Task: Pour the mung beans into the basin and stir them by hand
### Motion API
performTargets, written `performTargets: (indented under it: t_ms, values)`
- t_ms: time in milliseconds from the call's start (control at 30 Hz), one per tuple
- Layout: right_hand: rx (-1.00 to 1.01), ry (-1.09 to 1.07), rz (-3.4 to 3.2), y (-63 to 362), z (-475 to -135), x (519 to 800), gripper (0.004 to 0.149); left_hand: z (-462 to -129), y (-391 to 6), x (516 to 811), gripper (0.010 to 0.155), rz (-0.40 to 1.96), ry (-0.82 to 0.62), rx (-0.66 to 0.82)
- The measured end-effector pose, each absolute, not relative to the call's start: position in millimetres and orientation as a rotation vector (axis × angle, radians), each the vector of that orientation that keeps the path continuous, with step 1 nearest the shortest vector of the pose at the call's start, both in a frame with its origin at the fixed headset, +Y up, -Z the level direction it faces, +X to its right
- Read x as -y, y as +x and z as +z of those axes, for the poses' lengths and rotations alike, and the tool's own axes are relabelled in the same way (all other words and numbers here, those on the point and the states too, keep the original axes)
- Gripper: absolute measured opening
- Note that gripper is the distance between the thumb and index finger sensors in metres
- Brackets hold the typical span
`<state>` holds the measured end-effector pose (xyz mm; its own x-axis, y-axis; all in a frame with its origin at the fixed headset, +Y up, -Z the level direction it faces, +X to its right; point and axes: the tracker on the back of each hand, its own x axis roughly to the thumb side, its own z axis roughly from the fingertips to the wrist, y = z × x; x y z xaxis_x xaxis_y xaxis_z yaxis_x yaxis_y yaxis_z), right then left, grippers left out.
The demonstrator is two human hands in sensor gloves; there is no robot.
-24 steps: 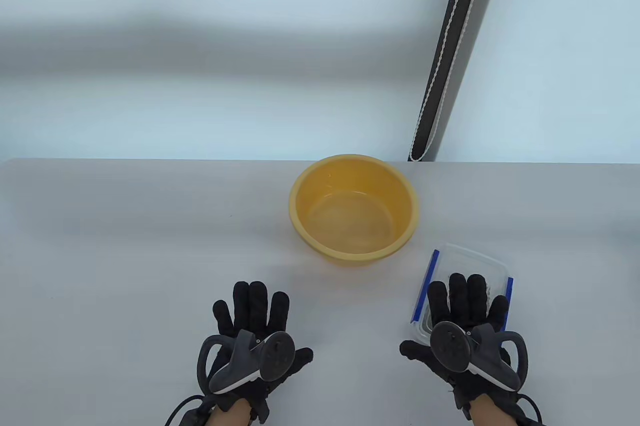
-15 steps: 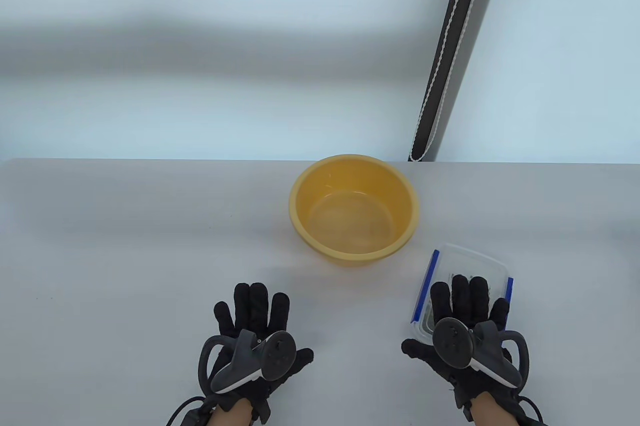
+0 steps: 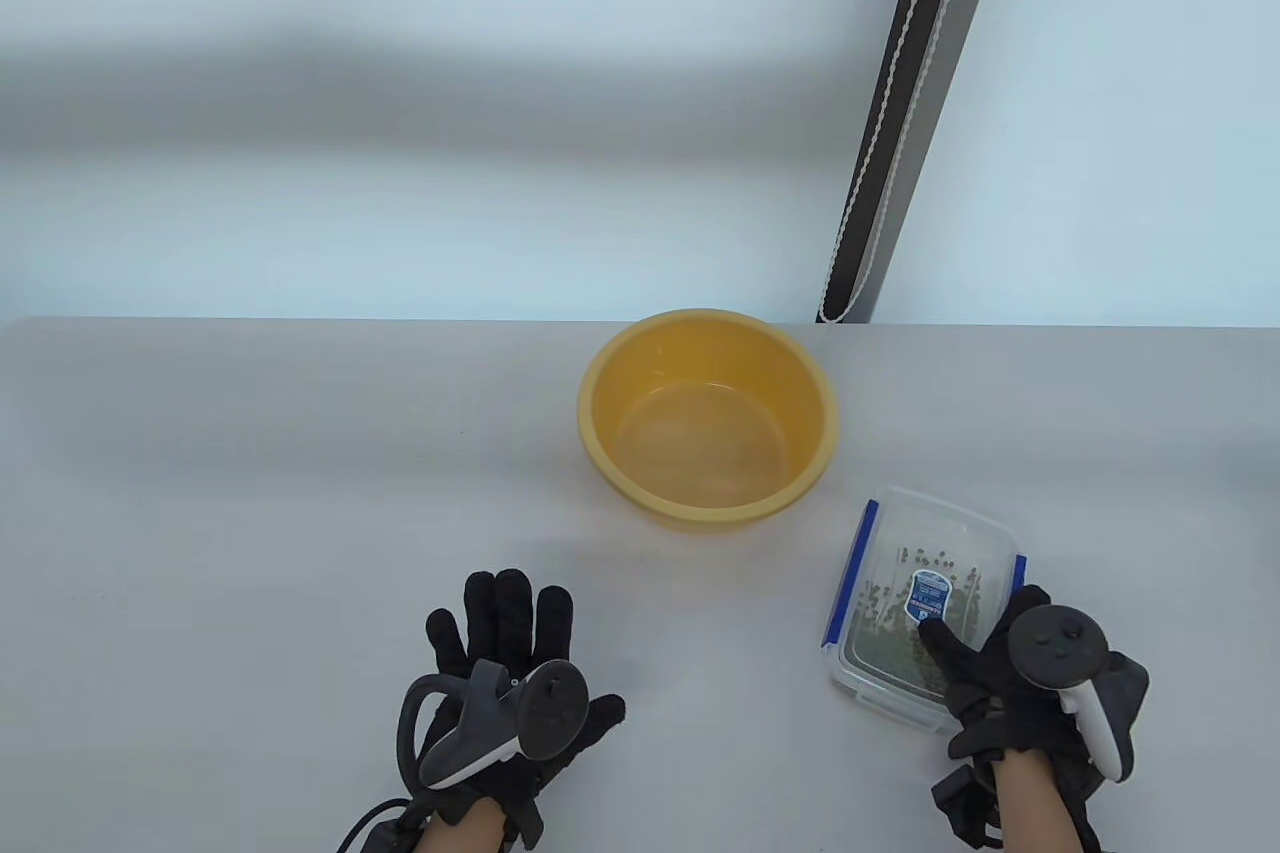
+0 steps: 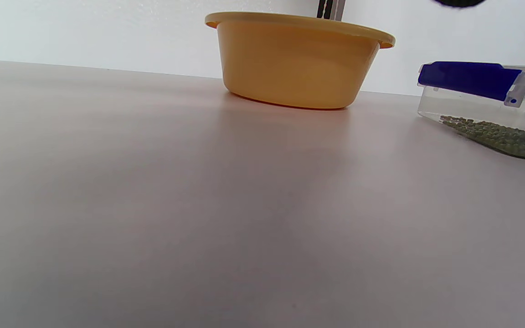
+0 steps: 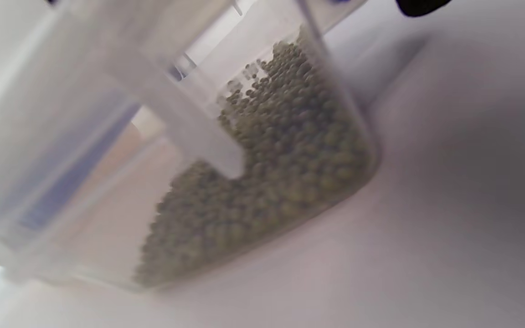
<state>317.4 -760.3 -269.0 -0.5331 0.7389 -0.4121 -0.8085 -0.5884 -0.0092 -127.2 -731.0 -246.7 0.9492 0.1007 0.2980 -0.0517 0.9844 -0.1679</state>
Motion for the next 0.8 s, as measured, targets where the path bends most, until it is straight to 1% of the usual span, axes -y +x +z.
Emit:
performTargets:
  t_ms: [100,300,433,533,667,767,800]
  values:
    - [-0.167,-0.507,2.044,324,-267,763,0.095,-246,-127,731,0.104,0.080,-0.165,0.308]
    - [-0.175,-0.519,2.034,324,-267,761,0.093,-246,-127,731,0.104,0.082,-0.164,0.302]
    - [-0.190,-0.527,1.938,324,-266,763,0.097,-246,-128,731,0.104,0.090,-0.156,0.300]
    - [-0.221,-0.491,1.865,319,-266,760,0.097,-245,-128,731,0.103,0.105,-0.160,0.307]
    - [-0.271,-0.385,1.958,306,-267,746,0.098,-245,-128,732,0.103,0.134,-0.162,0.321]
    - [-0.332,-0.279,2.006,289,-266,737,0.098,-244,-128,731,0.102,0.205,-0.153,0.337]
    - [-0.365,-0.233,2.014,282,-266,736,0.098,-243,-129,730,0.100,0.268,-0.142,0.355]
